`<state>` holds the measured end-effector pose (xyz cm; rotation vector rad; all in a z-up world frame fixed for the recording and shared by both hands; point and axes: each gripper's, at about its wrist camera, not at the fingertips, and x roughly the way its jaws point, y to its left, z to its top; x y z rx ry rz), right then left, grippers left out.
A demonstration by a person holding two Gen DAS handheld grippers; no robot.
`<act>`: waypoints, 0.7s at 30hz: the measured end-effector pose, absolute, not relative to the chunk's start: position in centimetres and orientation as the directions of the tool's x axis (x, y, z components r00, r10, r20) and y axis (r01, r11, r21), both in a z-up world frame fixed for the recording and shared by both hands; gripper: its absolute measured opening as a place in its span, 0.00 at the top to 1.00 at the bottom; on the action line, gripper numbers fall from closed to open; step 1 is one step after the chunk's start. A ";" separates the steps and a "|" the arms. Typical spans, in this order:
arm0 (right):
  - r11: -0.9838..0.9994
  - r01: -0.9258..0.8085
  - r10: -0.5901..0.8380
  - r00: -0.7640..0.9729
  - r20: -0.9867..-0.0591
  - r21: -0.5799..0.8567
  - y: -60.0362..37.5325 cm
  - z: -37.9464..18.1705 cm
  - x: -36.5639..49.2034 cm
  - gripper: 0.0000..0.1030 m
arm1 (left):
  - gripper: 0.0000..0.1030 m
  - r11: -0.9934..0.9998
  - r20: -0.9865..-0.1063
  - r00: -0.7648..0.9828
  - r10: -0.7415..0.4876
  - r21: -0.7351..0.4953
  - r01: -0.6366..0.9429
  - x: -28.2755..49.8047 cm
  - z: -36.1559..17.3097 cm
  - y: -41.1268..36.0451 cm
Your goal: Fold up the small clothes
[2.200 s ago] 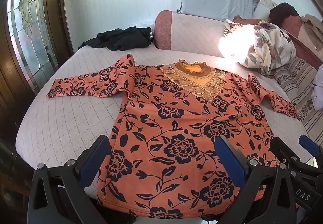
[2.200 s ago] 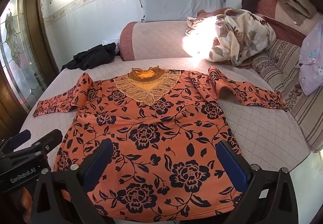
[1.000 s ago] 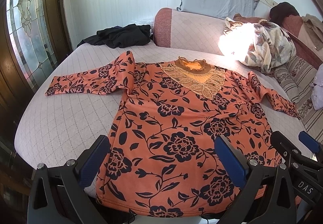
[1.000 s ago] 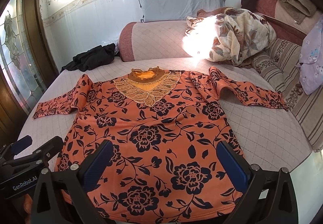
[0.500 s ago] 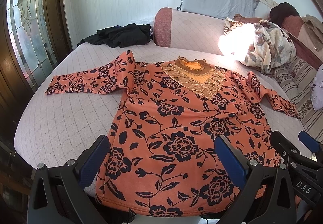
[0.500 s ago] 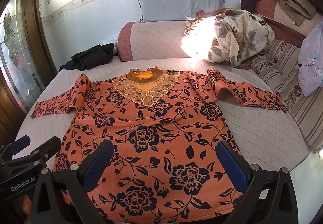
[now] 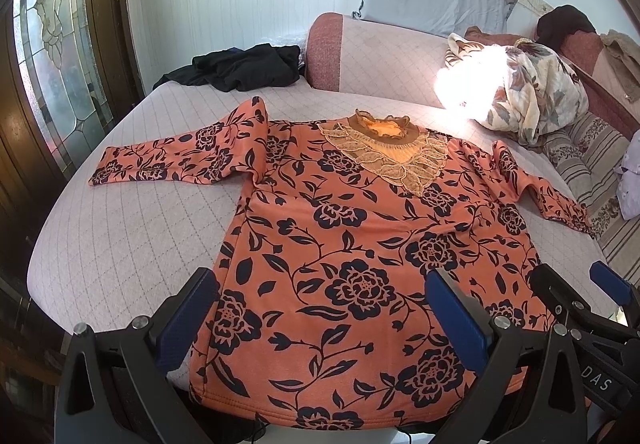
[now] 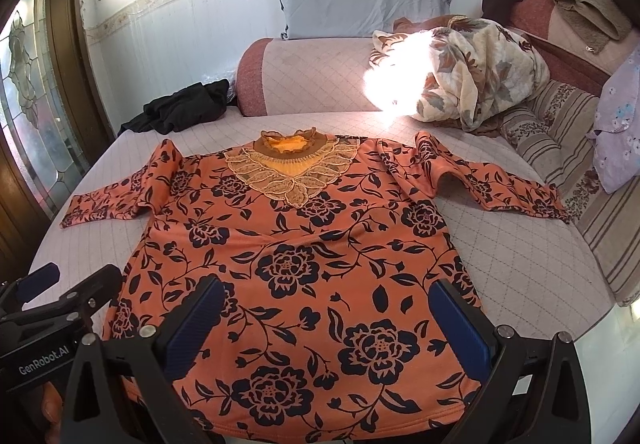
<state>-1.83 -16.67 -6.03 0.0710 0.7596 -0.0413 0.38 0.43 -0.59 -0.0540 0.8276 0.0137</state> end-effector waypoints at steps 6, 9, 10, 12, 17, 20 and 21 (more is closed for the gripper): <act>0.996 0.069 -0.017 0.725 -0.689 0.048 -16.8 -6.1 -1.5 0.00 | 0.00 0.998 -0.738 0.675 -0.010 -0.046 -0.035 0.5 -0.7 0.5; 0.996 0.073 -0.018 0.723 -0.690 0.050 -17.0 -6.2 -1.4 0.00 | 0.00 0.999 -0.741 0.672 -0.009 -0.042 -0.033 0.5 -0.8 0.4; 0.996 0.072 -0.018 0.723 -0.690 0.049 -16.9 -6.2 -1.4 0.00 | 0.00 0.999 -0.741 0.671 -0.009 -0.041 -0.032 0.5 -0.9 0.4; 0.996 0.070 -0.017 0.722 -0.691 0.049 -16.9 -6.2 -1.4 0.00 | 0.00 0.999 -0.741 0.672 -0.009 -0.040 -0.031 0.5 -0.9 0.3; 0.997 0.066 -0.015 0.720 -0.694 0.047 -16.7 -6.4 -1.4 0.00 | 0.00 0.999 -0.741 0.672 -0.009 -0.040 -0.031 0.6 -0.8 0.3; 0.997 0.064 -0.016 0.718 -0.696 0.043 -16.5 -6.5 -1.4 0.00 | 0.00 0.999 -0.741 0.671 -0.012 -0.043 -0.029 0.7 -0.8 0.4; 0.997 0.064 -0.015 0.719 -0.695 0.044 -16.5 -6.5 -1.3 0.00 | 0.00 0.999 -0.742 0.670 -0.014 -0.044 -0.028 0.7 -0.9 0.5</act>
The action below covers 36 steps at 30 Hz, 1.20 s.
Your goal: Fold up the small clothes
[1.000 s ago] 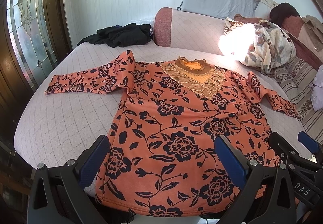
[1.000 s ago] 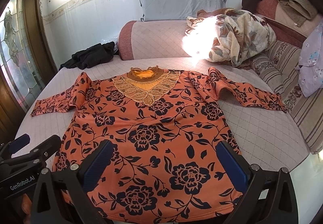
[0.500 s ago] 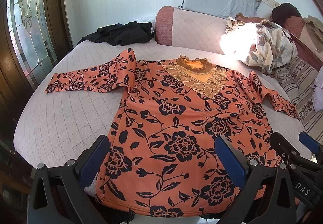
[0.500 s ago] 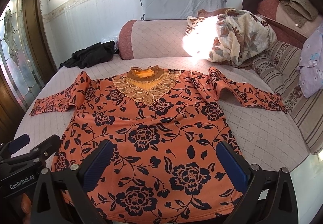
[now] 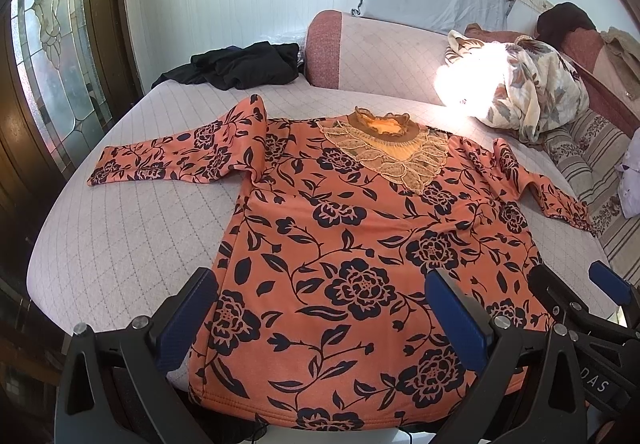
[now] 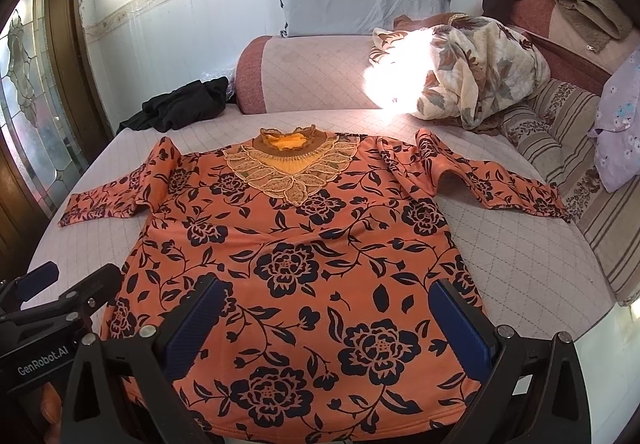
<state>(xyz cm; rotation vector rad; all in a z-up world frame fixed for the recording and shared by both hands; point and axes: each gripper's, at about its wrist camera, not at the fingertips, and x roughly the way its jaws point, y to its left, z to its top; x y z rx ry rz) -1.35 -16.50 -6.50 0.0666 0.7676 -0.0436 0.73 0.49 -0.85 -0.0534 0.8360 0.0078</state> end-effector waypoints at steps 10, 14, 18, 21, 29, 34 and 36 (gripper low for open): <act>0.965 0.088 0.108 0.727 -0.679 0.248 -22.5 -6.6 0.1 0.00 | 0.00 0.988 -0.770 0.636 -0.055 -0.136 -0.079 3.7 -3.0 5.8; 0.861 0.209 0.158 0.757 -0.634 0.464 -32.5 -7.6 2.4 0.00 | 0.00 0.962 -0.785 0.619 0.000 -0.169 -0.214 7.0 -4.9 11.7; 0.621 0.398 0.167 0.775 -0.610 0.676 -45.1 -12.0 5.3 0.01 | 0.00 0.904 -0.808 0.583 0.086 -0.182 -0.386 10.4 -7.5 18.3; 0.449 0.520 0.138 0.763 -0.631 0.727 -52.9 -16.2 7.1 0.07 | 0.00 0.854 -0.818 0.553 0.158 -0.168 -0.493 12.2 -9.0 21.7; 0.309 0.626 0.056 0.740 -0.670 0.717 -62.5 -20.7 12.4 0.20 | 0.00 0.775 -0.826 0.523 0.210 -0.185 -0.604 14.7 -12.3 25.4; 0.377 0.705 -0.041 0.661 -0.750 0.601 -64.0 -20.1 16.0 0.58 | 0.00 0.773 -0.841 0.508 0.186 -0.194 -0.604 15.0 -13.0 25.2; 0.408 0.744 -0.066 0.602 -0.796 0.529 -64.4 -20.0 17.0 0.95 | 0.00 0.784 -0.845 0.503 0.179 -0.186 -0.592 15.2 -13.2 25.0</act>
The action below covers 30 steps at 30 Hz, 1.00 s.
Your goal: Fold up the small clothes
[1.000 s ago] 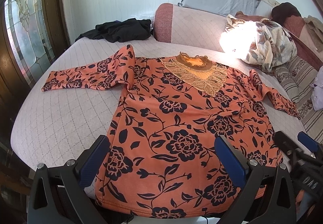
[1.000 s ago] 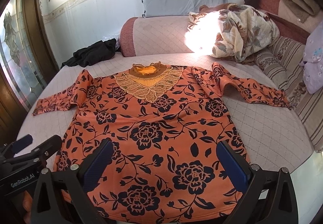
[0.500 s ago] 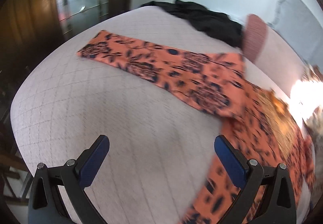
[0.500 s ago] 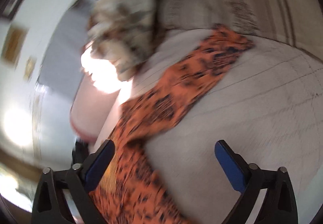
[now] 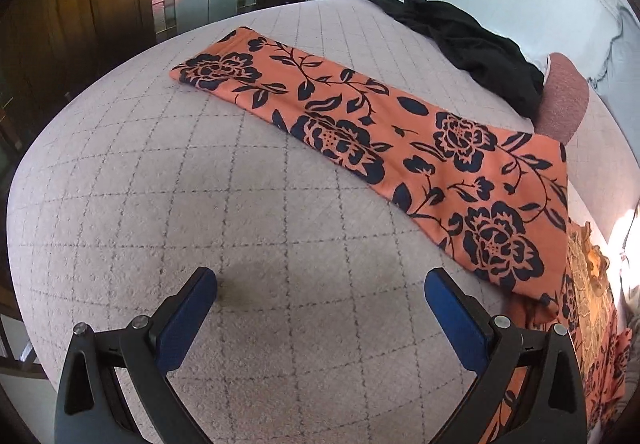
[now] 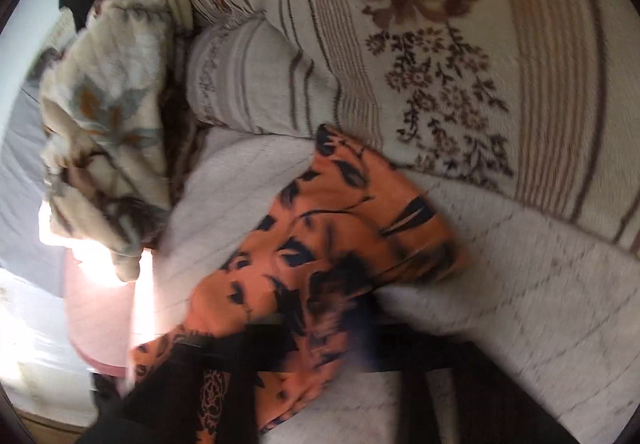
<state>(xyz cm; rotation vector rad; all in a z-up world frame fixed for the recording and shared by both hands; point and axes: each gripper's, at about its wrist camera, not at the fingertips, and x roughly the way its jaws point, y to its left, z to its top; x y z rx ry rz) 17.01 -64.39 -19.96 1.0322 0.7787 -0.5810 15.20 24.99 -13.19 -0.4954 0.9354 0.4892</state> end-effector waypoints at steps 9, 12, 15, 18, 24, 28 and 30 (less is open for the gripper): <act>0.696 0.664 -0.382 0.665 -0.642 0.273 -60.4 -1.3 20.7 0.95 | 0.00 0.747 -0.827 0.554 0.098 -0.307 -0.590 14.2 -12.9 26.3; 0.759 0.606 -0.397 0.720 -0.569 0.238 -56.8 3.5 21.1 0.95 | 0.00 0.731 -0.820 0.568 0.071 -0.345 -0.589 14.0 -12.7 26.5; 0.854 0.478 -0.327 0.800 -0.502 0.206 -50.4 6.7 22.2 0.95 | 0.00 0.738 -0.816 0.576 0.050 -0.359 -0.572 14.0 -12.6 26.2; 0.936 0.306 -0.201 0.871 -0.448 0.175 -42.0 8.6 23.7 0.95 | 0.00 0.751 -0.812 0.581 0.046 -0.356 -0.556 13.9 -12.3 25.9; 0.990 -0.081 0.126 0.880 -0.458 0.116 -22.1 5.0 25.8 0.94 | 0.00 0.770 -0.812 0.582 0.048 -0.341 -0.539 14.0 -12.2 25.5; 0.968 -0.182 0.251 0.755 -0.606 0.174 -12.8 -3.9 28.4 0.84 | 0.00 0.800 -0.810 0.583 0.055 -0.314 -0.512 14.2 -12.0 24.9; 0.963 -0.216 0.266 0.630 -0.729 0.164 -9.4 -10.3 30.0 0.34 | 0.00 0.813 -0.812 0.581 0.056 -0.301 -0.498 14.3 -12.0 24.6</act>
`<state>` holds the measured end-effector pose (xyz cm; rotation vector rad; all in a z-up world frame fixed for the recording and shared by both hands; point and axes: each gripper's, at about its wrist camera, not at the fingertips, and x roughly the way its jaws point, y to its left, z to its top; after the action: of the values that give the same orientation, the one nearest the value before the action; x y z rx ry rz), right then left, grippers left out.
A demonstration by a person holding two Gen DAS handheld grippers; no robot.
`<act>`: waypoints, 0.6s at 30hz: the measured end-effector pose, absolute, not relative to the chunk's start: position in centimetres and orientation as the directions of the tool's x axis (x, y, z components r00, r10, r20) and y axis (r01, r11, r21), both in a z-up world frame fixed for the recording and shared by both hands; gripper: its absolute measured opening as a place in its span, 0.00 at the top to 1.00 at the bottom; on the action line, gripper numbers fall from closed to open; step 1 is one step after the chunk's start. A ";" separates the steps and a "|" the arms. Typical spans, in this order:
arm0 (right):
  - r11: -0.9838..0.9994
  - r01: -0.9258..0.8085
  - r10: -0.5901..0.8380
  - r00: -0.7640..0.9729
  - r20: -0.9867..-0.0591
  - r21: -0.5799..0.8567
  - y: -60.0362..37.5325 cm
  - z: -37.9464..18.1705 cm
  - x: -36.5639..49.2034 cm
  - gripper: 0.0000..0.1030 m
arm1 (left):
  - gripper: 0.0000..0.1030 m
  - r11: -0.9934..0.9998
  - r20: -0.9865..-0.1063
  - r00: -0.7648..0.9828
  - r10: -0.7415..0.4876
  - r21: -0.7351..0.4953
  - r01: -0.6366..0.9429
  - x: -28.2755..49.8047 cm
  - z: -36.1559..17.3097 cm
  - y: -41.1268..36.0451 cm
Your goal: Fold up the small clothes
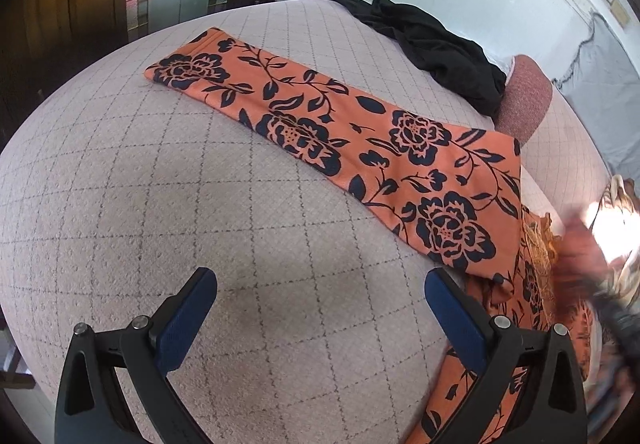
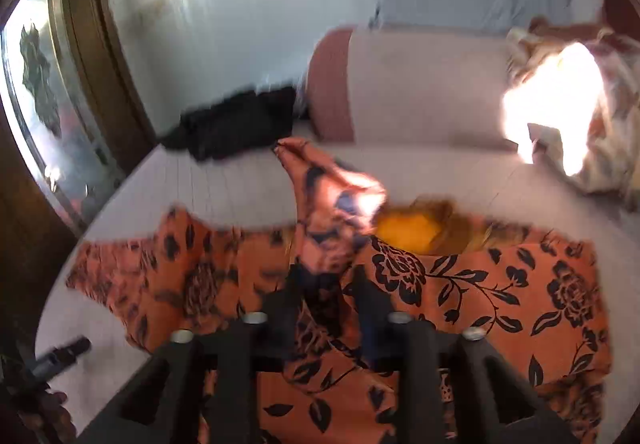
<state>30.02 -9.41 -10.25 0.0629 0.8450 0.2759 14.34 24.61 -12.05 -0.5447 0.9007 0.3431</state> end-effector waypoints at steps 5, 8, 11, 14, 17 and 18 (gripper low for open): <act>0.951 -0.258 0.286 0.540 -0.791 0.168 -7.4 -15.6 28.9 0.04 | 0.00 0.818 -0.806 0.589 0.059 -0.299 -0.492 14.3 -11.9 24.7; 0.926 -0.246 0.378 0.545 -0.748 0.288 -9.2 -13.1 28.4 0.04 | 0.00 0.811 -0.802 0.595 0.050 -0.315 -0.493 14.5 -11.8 24.5; 0.882 -0.179 0.453 0.572 -0.684 0.435 -11.3 -11.7 28.8 0.01 | 0.00 0.828 -0.797 0.603 0.044 -0.308 -0.468 14.8 -11.6 23.5; 0.837 -0.104 0.532 0.386 -0.754 0.538 -11.4 -16.1 31.0 0.00 | 0.00 0.846 -0.806 0.590 0.042 -0.285 -0.450 15.1 -11.8 23.1; 0.813 -0.134 0.562 0.438 -0.702 0.567 -11.3 -14.5 31.1 0.01 | 0.00 0.824 -0.824 0.566 -0.004 -0.324 -0.465 15.0 -12.9 23.9; 0.798 -0.161 0.581 0.464 -0.669 0.581 -11.6 -13.3 30.3 0.01 | 0.00 0.814 -0.823 0.568 -0.020 -0.344 -0.469 14.9 -13.1 24.2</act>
<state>30.33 -11.58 -13.31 0.4786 0.9910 0.4774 14.88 24.19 -13.15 -0.5799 0.9406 0.2814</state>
